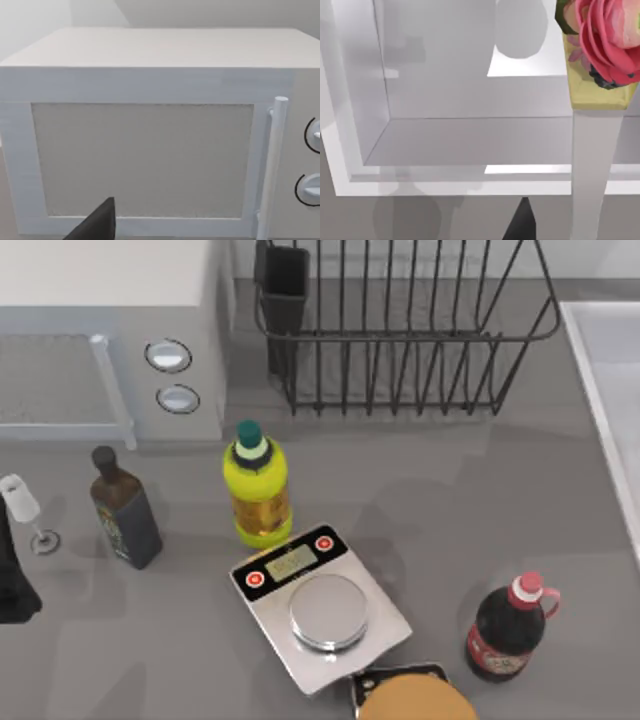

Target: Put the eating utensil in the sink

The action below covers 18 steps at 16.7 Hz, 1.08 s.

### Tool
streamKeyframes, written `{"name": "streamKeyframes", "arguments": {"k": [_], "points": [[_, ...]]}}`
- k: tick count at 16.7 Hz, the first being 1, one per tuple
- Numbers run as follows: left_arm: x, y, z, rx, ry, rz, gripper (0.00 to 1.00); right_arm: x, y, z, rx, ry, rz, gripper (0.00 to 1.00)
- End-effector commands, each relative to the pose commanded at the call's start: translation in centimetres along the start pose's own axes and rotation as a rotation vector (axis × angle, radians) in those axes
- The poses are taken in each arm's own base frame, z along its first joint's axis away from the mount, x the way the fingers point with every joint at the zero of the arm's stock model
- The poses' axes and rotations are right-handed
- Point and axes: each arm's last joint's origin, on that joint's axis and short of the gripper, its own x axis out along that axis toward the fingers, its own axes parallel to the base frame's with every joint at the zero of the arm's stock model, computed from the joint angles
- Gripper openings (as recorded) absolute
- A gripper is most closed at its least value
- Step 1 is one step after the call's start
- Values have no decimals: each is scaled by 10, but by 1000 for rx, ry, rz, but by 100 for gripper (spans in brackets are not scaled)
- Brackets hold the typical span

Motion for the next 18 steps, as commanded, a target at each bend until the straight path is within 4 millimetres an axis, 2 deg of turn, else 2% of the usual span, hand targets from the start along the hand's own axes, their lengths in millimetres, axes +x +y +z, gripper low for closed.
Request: {"name": "streamKeyframes", "arguments": {"k": [4,8,13,18], "points": [[0,0,0,0,0,0,100,7,14,63,0,-31,-11,0],[0,0,0,0,0,0,100,25,35,98,2,-63,-19,0],[0,0,0,0,0,0,100,43,53,114,3,-77,-24,0],[0,0,0,0,0,0,100,44,51,115,9,-77,-22,0]]}}
